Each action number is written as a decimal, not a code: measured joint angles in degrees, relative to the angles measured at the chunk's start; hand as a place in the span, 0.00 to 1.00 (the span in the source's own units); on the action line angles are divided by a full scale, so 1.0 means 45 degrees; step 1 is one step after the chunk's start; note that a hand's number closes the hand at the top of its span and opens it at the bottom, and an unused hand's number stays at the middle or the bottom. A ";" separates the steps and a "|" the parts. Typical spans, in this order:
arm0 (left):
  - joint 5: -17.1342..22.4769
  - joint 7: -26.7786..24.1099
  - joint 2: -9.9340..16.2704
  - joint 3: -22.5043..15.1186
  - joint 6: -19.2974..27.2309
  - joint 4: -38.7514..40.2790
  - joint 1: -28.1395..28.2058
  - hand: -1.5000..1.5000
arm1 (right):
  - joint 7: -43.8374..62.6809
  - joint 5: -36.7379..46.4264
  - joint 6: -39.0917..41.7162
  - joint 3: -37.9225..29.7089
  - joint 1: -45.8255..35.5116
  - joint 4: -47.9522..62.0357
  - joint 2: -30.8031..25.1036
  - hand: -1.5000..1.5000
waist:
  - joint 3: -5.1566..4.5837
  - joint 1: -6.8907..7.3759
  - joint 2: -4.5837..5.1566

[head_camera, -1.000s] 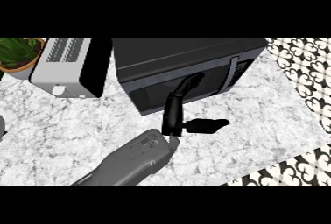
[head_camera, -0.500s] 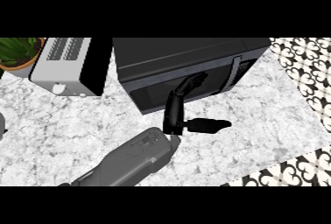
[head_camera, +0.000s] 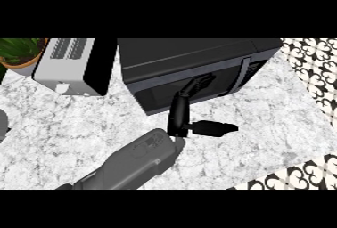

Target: Pick up the milk, place it into the microwave and close the microwave

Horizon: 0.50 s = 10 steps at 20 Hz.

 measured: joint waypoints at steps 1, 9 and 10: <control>0.0056 -0.0069 0.0001 -0.0004 -0.0009 0.0014 -0.0006 0.00 | 0.0077 -0.0209 0.0118 0.0049 -0.0019 0.0123 0.0044 0.00 | -0.0001 -0.0004 0.0007; 0.0547 -0.0526 0.0003 -0.0073 -0.0052 0.0121 -0.0061 0.00 | 0.0734 -0.1549 0.0797 0.0245 -0.0415 0.0990 0.0064 0.00 | -0.0007 -0.0036 0.0017; 0.0598 -0.0601 0.0001 -0.0089 -0.0077 0.0140 -0.0066 0.00 | 0.0800 -0.1688 0.0860 0.0225 -0.0488 0.1091 0.0026 0.00 | -0.0007 -0.0037 0.0020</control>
